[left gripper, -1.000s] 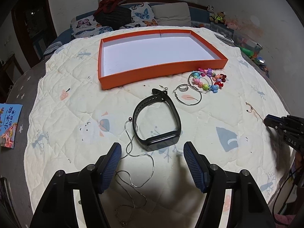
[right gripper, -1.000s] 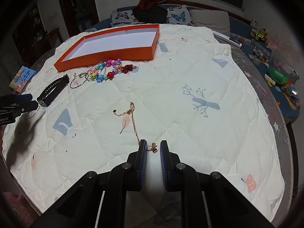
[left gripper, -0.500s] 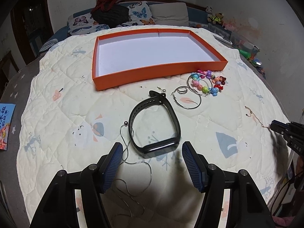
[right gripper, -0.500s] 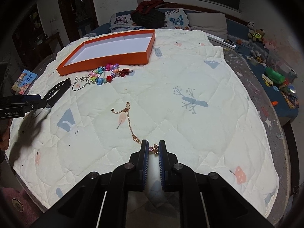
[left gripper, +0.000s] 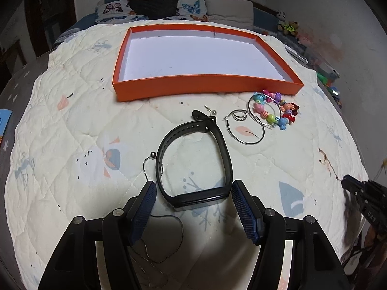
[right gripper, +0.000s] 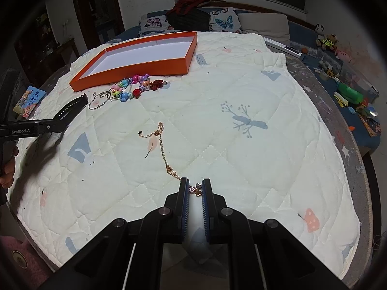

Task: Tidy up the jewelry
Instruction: 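Carry watch band in left tool and chain in right tool into orange tray, release both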

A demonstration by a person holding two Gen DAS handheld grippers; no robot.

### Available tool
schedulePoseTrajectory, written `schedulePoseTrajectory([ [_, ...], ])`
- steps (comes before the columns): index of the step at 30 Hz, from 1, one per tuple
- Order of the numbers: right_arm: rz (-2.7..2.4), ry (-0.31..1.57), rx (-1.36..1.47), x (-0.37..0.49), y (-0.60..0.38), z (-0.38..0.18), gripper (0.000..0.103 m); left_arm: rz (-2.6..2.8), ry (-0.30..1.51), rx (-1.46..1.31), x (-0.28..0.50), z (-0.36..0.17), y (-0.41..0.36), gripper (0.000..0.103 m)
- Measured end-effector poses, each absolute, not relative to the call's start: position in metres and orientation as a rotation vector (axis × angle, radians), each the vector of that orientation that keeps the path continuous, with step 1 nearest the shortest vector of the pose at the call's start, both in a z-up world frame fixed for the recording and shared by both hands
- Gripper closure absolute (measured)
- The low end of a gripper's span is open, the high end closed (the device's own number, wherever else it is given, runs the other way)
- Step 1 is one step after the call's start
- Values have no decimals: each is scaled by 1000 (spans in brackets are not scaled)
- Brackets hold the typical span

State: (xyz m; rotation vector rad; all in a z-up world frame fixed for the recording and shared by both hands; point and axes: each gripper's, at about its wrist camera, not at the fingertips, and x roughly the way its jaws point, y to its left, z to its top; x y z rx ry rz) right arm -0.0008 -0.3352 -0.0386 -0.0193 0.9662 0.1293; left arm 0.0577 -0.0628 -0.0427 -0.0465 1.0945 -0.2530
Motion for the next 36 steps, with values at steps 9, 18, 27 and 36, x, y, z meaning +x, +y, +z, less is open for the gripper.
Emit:
schedulePoseTrajectory([
  [9, 141, 955, -16, 0, -333, -37, 90, -201, 1059, 48, 57, -45, -81, 45],
  [18, 227, 847, -15, 8, -322, 11, 90, -249, 977, 45, 48, -11, -73, 45],
  [27, 339, 675, -35, 47, -304, 84, 90, -286, 852, 23, 77, 55, -55, 45],
  [36, 334, 564, -68, 93, -299, 120, 90, -270, 809, 46, 139, 88, -38, 45],
])
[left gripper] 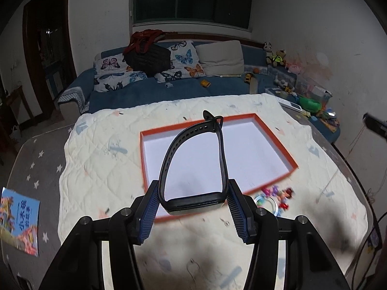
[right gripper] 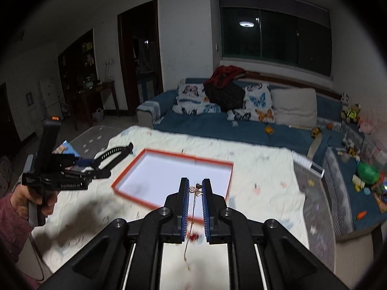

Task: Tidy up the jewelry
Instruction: 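Carry watch band in left tool and chain in right tool into orange tray, release both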

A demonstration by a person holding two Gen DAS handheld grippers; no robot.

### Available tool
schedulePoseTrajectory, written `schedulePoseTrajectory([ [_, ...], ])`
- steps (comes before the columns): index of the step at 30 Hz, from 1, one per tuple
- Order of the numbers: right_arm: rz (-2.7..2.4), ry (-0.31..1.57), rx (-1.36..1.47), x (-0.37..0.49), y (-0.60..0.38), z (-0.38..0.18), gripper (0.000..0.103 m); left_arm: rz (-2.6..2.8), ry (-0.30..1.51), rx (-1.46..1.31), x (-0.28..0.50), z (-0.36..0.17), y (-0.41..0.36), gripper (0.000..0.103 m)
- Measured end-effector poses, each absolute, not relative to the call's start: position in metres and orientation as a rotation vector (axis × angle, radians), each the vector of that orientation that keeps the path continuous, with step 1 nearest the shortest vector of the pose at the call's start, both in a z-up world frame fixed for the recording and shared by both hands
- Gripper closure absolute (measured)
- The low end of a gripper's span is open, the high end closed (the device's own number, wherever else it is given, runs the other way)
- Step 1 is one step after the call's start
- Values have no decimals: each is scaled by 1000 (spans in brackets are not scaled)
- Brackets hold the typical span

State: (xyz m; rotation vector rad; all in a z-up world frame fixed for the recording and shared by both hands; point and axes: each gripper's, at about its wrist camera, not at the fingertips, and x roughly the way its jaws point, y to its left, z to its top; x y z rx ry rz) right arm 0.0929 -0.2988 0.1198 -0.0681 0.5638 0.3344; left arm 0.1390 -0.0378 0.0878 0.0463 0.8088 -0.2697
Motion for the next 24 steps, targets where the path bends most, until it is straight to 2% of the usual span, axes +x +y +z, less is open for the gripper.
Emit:
schedulePoseTrajectory([
  [10, 309, 563, -67, 138, -297, 116, 90, -260, 876, 63, 200, 54, -39, 45],
  [24, 303, 769, -87, 164, -284, 50, 90, -248, 1033, 61, 234, -22, -36, 45],
])
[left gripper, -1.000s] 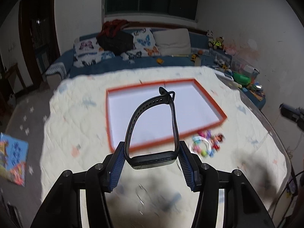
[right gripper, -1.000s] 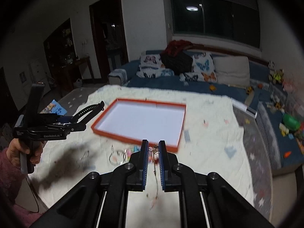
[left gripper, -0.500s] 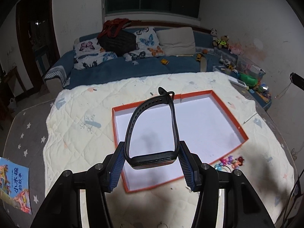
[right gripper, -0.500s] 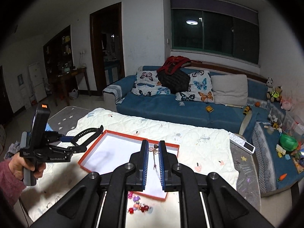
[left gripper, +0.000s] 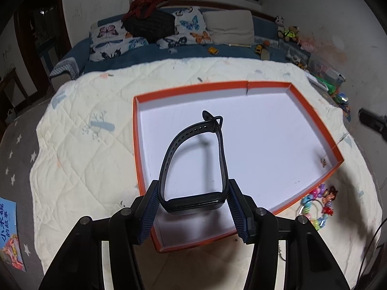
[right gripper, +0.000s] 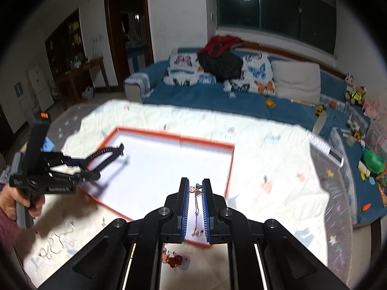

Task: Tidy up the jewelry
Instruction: 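Carry watch band in left tool and chain in right tool into orange tray, release both, then grasp large silver hoop earring with right tool while left tool approaches silver chain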

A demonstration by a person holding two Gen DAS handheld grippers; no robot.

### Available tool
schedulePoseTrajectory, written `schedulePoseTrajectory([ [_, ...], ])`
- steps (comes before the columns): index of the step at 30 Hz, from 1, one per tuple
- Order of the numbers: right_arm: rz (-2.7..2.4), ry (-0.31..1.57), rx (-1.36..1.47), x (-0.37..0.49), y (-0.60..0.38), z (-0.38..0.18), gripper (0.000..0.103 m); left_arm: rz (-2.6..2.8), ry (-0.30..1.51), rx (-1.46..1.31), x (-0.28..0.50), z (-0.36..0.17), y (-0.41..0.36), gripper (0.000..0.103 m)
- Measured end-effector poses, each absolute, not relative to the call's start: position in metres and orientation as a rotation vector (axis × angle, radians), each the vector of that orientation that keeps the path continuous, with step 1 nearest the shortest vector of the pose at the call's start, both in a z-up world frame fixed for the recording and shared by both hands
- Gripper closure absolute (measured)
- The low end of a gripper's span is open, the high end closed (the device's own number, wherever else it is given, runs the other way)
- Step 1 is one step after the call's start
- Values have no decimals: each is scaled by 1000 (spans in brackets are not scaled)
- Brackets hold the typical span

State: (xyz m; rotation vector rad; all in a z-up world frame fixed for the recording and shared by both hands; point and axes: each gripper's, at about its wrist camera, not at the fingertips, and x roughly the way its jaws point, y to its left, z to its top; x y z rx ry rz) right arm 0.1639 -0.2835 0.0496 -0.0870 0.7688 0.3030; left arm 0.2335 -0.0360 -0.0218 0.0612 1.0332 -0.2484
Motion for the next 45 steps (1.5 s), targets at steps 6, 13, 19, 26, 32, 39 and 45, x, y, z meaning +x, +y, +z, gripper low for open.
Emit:
schedulePoseTrajectory([
  [6, 293, 858, -134, 170, -275, 18, 90, -245, 1067, 76, 242, -42, -38, 45],
  [13, 296, 912, -162, 173, -274, 2, 90, -248, 1083, 93, 246, -51, -46, 42],
  [19, 292, 938, -151, 178, -275, -5, 90, -236, 1085, 141, 244, -56, -58, 38],
  [26, 285, 955, -147, 181, -274, -9, 80, -243, 1078, 123, 242, -49, -57, 37],
  [32, 286, 908, -155, 169, -273, 10, 62, -239, 1050, 96, 229, -28, -48, 37],
  [39, 309, 857, -168, 133, -267, 29, 50, -226, 1013, 59, 183, 1, -31, 31],
  [45, 328, 881, -184, 112, -251, 14, 46, -204, 991, 76, 131, 5, -24, 26],
])
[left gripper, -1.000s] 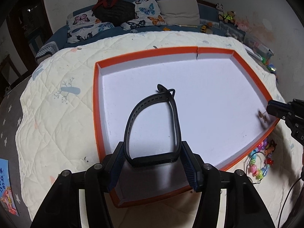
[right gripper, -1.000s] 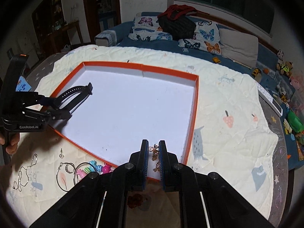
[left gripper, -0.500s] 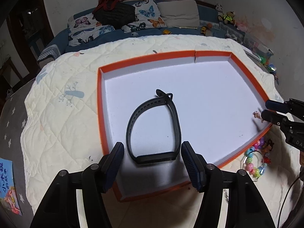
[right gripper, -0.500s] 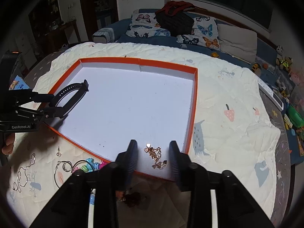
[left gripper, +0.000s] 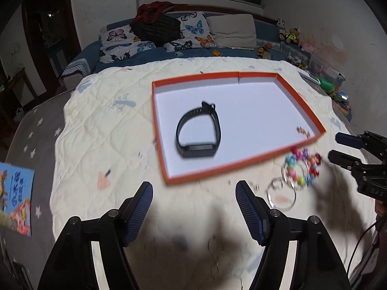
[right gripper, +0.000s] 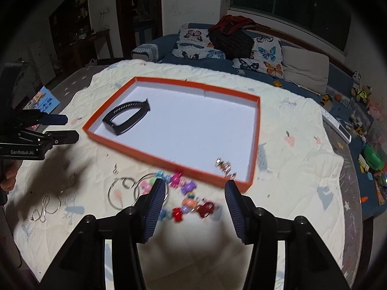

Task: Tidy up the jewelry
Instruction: 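Grasp large silver hoop earring with right tool while left tool approaches silver chain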

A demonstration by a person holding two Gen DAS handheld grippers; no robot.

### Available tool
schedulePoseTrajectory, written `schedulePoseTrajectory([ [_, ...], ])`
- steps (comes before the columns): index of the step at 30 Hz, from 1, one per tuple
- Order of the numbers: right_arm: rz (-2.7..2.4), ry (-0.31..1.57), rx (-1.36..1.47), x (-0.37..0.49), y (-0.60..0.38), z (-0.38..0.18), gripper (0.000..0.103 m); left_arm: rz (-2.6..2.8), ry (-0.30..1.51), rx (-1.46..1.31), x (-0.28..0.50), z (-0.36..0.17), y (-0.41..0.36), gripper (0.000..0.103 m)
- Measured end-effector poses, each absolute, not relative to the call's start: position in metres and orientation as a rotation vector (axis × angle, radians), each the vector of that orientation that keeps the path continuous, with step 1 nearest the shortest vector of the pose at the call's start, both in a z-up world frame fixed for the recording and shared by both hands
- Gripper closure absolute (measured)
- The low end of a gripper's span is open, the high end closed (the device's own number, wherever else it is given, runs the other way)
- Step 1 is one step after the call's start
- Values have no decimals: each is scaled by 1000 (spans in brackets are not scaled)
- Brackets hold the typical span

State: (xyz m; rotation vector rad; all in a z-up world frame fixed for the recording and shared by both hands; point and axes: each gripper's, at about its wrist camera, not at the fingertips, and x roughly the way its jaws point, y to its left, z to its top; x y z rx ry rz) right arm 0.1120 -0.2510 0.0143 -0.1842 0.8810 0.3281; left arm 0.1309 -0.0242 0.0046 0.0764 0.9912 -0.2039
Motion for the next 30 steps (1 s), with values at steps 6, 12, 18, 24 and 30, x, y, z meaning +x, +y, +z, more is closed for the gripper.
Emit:
schedulePoseTrajectory([
  [6, 355, 917, -218, 108, -229, -3, 45, -190, 1003, 26, 90, -5, -12, 25],
  [12, 369, 933, -271, 109, -209, -14, 42, -165, 1005, -22, 73, -11, 4, 25],
  [18, 361, 964, -308, 113, -200, -26, 42, -142, 1010, -38, 67, -16, 15, 25],
  [24, 345, 963, -326, 114, -201, -27, 42, -148, 1012, -58, 65, -18, 21, 25],
  [30, 351, 969, -325, 117, -200, -30, 42, -176, 1029, -62, 54, -20, 24, 25],
])
